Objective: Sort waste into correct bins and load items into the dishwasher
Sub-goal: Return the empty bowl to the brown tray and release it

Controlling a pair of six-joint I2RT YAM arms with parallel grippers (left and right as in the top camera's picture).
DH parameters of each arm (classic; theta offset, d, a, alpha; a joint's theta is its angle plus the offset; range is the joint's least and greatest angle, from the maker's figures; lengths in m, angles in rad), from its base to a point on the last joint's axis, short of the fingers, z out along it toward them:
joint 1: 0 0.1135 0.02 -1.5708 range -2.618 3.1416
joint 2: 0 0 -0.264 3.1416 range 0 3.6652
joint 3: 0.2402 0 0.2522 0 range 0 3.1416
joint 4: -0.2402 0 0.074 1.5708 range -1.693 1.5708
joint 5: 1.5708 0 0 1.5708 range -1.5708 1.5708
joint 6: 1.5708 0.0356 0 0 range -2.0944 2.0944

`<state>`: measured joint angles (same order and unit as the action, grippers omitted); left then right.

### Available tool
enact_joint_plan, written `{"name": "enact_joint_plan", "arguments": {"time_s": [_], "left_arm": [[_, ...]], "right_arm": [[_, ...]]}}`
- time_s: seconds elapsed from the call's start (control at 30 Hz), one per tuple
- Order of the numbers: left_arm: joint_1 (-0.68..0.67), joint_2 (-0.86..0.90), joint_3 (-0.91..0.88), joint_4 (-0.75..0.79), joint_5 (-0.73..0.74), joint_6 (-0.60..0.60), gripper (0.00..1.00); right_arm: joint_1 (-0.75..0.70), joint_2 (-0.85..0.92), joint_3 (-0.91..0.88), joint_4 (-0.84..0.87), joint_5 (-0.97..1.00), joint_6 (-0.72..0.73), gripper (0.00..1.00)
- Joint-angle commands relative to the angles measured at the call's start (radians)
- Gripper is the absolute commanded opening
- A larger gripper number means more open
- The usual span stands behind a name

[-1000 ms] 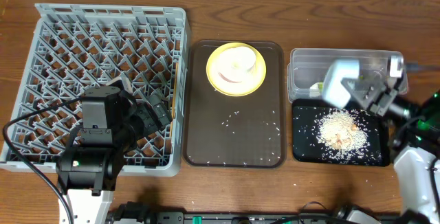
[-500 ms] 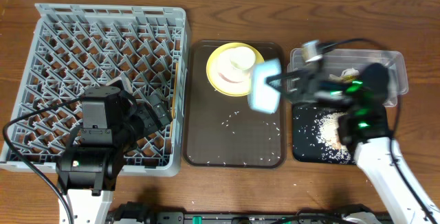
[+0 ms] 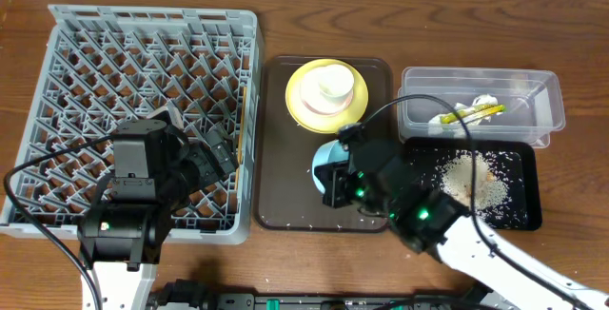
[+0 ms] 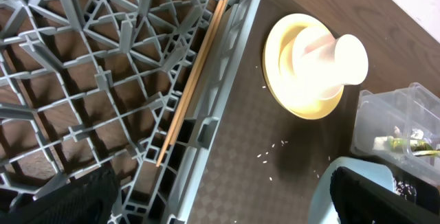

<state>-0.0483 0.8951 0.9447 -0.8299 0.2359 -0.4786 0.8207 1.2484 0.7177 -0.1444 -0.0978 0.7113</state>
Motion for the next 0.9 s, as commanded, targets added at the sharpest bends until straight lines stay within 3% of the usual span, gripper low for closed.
{"name": "enact_joint_plan", "arguments": {"time_s": [0.0, 0.27, 0.87], "left_arm": [[0.004, -0.001, 0.013, 0.0, -0.006, -0.006, 0.99], [0.004, -0.001, 0.013, 0.0, -0.006, -0.006, 0.99], [0.004, -0.001, 0.013, 0.0, -0.006, -0.006, 0.99]], "right_arm": [[0.067, 0.04, 0.006, 0.014, 0.264, -0.085, 0.02], [0.11, 0.175, 0.006, 0.063, 0.295, -0.091, 0.01], [0.11, 0.239, 0.006, 0.082, 0.288, -0.092, 0.01]]}}
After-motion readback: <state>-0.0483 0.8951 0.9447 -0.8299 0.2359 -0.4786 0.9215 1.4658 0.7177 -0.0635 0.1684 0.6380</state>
